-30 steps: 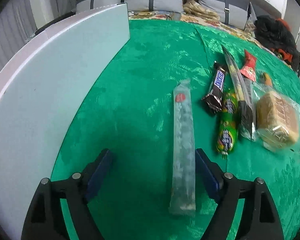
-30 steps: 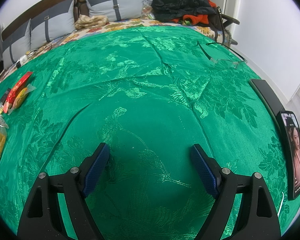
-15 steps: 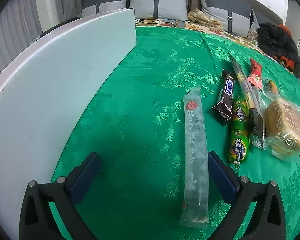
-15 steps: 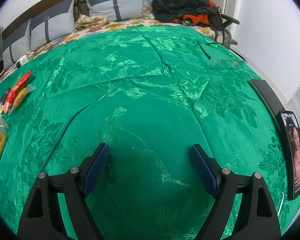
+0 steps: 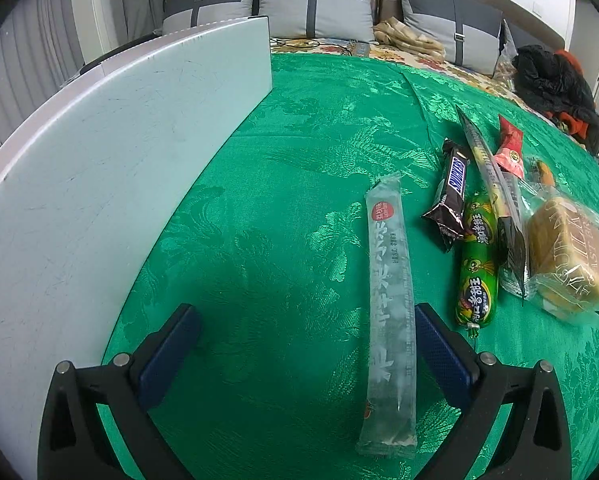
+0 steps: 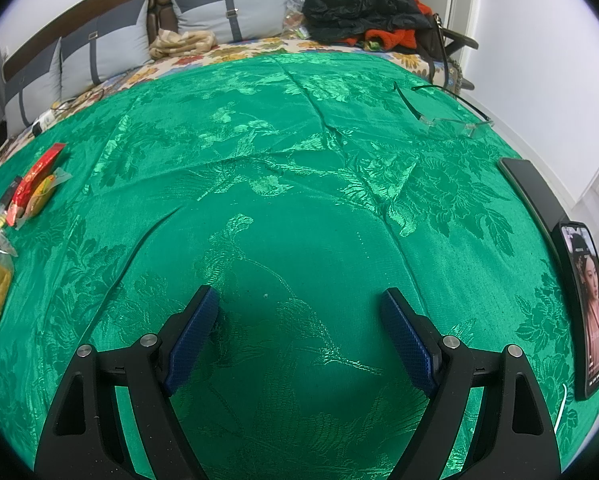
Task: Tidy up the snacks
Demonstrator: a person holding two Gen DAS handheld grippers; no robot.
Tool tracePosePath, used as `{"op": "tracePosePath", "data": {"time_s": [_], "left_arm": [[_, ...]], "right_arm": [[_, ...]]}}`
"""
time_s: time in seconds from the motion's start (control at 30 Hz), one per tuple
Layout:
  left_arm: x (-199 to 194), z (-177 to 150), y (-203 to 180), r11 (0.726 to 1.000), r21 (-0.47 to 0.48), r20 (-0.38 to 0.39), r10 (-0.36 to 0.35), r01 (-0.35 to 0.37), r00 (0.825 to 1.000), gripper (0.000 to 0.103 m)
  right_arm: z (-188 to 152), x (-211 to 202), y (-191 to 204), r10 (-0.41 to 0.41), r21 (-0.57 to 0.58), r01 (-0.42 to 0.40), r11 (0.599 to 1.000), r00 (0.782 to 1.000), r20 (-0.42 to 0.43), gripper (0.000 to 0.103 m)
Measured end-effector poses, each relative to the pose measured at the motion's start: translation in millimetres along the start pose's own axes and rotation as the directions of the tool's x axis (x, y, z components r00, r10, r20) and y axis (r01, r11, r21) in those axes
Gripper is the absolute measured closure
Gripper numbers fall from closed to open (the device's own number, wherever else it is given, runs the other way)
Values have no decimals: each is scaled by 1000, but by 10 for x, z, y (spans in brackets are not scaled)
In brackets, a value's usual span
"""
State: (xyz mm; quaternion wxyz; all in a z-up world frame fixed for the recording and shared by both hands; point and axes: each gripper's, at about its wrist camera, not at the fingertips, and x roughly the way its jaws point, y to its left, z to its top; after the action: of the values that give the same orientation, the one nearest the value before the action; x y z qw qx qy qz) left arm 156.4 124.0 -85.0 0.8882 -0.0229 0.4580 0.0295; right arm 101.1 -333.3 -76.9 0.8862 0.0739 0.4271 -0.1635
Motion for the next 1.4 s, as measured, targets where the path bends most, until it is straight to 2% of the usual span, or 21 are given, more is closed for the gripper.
{"op": "tracePosePath", "data": {"time_s": [0.93,1.03,1.07,1.1,1.17,1.2,1.27,1.37,1.4], "left_arm": [[-19,-13,12,1000,-2,0,0,0,1000,0],[-16,-12,8,1000,-2,0,0,0,1000,0],[-17,-10,11,1000,-1,0,0,0,1000,0],[-17,-6,13,1000,0,0,-1,1,1000,0],[-7,5,6,1000,0,0,-2,2,1000,0],[-14,11,12,1000,1,0,-3,3,1000,0],[-17,10,14,1000,0,0,-2,2,1000,0],[-15,13,12,1000,1,0,-2,2,1000,0],[-17,11,13,1000,0,0,-2,2,1000,0]], "right_arm": [[-1,1,-1,4,-1,-4,1000,1000,-1,15],[14,-27,45,40,-23,-40,999,999,-15,17],[43,-118,89,91,-25,-91,996,996,0,16],[89,-297,189,208,-42,-206,978,977,49,16],[201,-586,506,393,-154,-379,913,916,76,15],[296,-745,837,495,-276,-470,838,868,24,15],[384,-934,1324,569,-441,-540,717,818,-77,15],[436,-1086,2142,575,-646,-587,488,773,-269,15],[425,-1067,2330,556,-671,-600,435,766,-323,15]]}}
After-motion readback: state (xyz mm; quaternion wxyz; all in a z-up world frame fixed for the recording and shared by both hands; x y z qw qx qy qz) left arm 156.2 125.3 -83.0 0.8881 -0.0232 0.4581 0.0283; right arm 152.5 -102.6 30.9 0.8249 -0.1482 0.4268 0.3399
